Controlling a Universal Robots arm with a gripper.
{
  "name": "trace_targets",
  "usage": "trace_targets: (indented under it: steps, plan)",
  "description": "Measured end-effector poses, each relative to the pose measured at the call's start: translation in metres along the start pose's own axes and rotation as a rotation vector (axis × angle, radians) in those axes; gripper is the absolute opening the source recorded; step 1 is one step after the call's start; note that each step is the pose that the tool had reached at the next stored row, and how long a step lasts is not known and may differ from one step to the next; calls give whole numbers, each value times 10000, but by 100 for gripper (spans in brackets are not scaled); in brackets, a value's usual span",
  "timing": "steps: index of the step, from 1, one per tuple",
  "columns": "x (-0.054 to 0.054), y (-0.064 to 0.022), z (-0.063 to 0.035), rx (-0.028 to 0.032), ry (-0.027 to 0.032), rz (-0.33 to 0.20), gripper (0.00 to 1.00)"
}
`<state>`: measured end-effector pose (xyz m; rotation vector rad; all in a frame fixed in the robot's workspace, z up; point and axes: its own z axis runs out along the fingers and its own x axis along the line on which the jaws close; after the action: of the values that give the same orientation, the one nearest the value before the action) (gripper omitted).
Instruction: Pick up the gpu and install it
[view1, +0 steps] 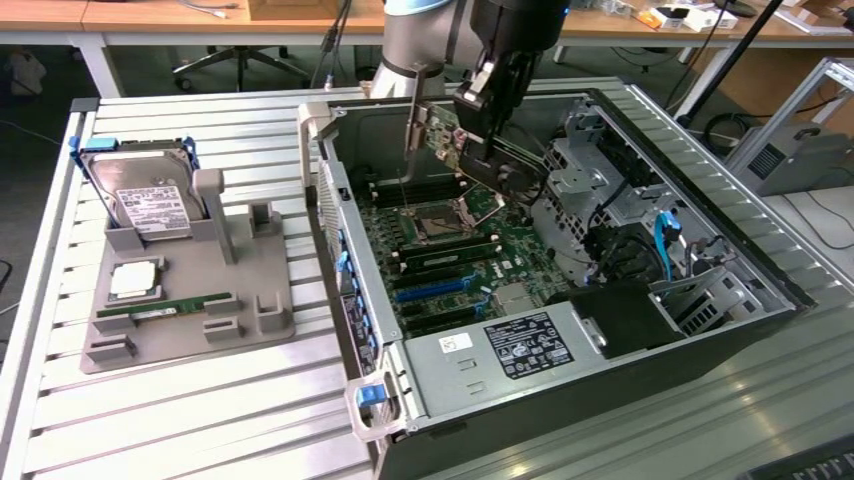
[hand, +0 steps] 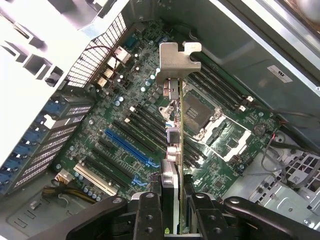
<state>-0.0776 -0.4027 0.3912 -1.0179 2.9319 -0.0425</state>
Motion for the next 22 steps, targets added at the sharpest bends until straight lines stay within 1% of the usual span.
trace_targets:
  steps: [22]
  plan:
    - [1, -2, 1, -9, -15, -484, 27]
